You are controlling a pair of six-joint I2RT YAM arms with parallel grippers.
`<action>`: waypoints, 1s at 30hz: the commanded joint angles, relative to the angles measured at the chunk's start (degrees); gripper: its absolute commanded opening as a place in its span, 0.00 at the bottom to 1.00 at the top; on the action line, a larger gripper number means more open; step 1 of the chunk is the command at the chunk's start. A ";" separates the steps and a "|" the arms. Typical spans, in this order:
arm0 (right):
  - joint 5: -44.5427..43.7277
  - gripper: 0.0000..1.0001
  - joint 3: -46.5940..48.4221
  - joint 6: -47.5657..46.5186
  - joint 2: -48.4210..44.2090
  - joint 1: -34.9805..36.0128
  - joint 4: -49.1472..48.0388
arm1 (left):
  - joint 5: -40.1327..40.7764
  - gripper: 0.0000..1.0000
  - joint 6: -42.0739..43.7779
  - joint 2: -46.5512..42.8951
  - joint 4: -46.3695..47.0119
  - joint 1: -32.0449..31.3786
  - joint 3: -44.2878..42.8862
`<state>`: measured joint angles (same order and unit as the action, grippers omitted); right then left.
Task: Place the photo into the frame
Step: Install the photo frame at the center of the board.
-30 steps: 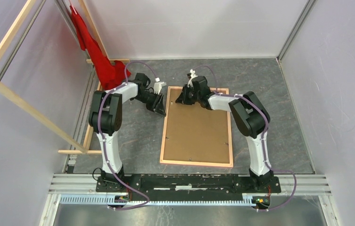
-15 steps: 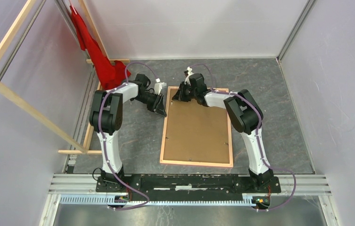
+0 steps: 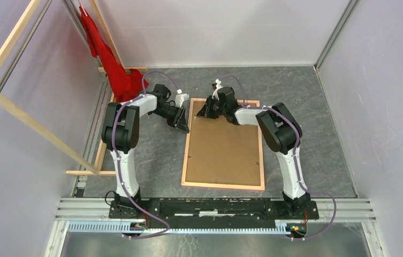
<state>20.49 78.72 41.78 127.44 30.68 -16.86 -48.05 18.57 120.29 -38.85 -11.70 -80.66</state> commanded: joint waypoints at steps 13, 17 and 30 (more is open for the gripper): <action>2.53 0.03 1.50 0.54 1.93 1.15 2.30 | 1.56 0.29 -0.46 0.30 1.23 -0.16 -0.16; 2.88 0.02 2.23 1.11 2.50 1.31 2.03 | 1.47 0.28 -0.56 0.35 1.18 -0.25 -0.20; 4.08 0.00 4.07 2.43 4.47 1.49 1.52 | 1.62 0.26 -0.29 0.64 1.18 -0.25 -0.19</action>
<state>23.88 81.32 43.92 129.51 31.38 -16.51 -48.56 18.57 120.29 -39.03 -11.70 -80.66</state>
